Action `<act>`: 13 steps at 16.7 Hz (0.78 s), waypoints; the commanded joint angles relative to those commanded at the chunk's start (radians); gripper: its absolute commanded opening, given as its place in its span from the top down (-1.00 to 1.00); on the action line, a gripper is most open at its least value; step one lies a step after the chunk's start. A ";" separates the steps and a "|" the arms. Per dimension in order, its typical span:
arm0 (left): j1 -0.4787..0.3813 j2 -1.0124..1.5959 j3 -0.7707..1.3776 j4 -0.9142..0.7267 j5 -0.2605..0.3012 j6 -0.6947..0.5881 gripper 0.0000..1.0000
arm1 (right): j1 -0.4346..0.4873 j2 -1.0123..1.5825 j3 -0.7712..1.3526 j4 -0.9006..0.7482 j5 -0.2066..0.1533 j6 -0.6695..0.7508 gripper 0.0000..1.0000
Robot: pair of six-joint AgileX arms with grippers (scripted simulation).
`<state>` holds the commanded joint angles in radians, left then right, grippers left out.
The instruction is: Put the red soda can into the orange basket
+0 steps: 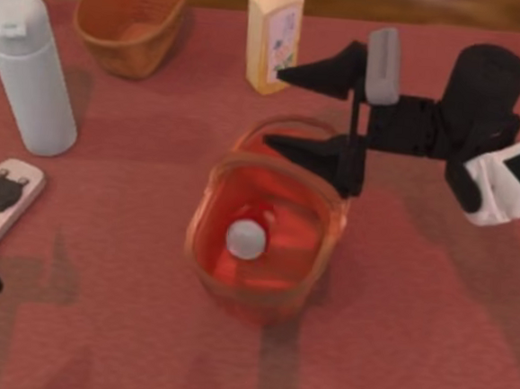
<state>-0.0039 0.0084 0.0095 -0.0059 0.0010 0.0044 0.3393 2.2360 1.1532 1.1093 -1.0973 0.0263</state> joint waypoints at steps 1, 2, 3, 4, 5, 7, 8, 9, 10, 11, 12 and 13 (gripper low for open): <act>-0.008 0.018 0.019 -0.012 0.002 0.009 -1.00 | -0.004 -0.018 -0.012 -0.002 0.009 -0.005 -1.00; -0.019 0.044 0.048 -0.031 0.004 0.023 -1.00 | -0.012 -0.048 -0.031 -0.005 0.025 -0.013 -1.00; -0.033 0.080 0.086 -0.056 0.007 0.042 -1.00 | -0.021 -0.088 -0.056 -0.010 0.046 -0.023 -1.00; -0.051 0.124 0.132 -0.088 0.010 0.065 -1.00 | -0.033 -0.134 -0.084 -0.017 0.069 -0.033 -1.00; -0.070 0.178 0.187 -0.126 0.012 0.093 -1.00 | -0.048 -0.195 -0.120 -0.028 0.101 -0.046 -1.00; -0.115 0.307 0.318 -0.218 0.017 0.159 -1.00 | -0.082 -0.344 -0.205 -0.062 0.177 -0.072 -1.00; -0.140 0.382 0.392 -0.270 0.018 0.197 -1.00 | -0.102 -0.435 -0.255 -0.085 0.222 -0.085 -1.00; -0.166 0.461 0.472 -0.327 0.020 0.238 -1.00 | -0.122 -0.536 -0.308 -0.113 0.271 -0.099 -1.00; -0.193 0.546 0.556 -0.387 0.020 0.282 -1.00 | -0.141 -0.637 -0.360 -0.142 0.319 -0.111 -1.00; -0.221 0.635 0.644 -0.449 0.021 0.327 -1.00 | -0.162 -0.751 -0.417 -0.177 0.372 -0.123 -1.00; -0.249 0.728 0.737 -0.515 0.021 0.375 -1.00 | -0.183 -0.869 -0.473 -0.215 0.427 -0.134 -1.00; -0.278 0.824 0.831 -0.582 0.021 0.424 -1.00 | -0.201 -0.980 -0.525 -0.254 0.477 -0.143 -1.00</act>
<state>-0.2824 0.8322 0.8410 -0.5882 0.0217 0.4281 0.1386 1.2560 0.6277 0.8557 -0.6201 -0.1165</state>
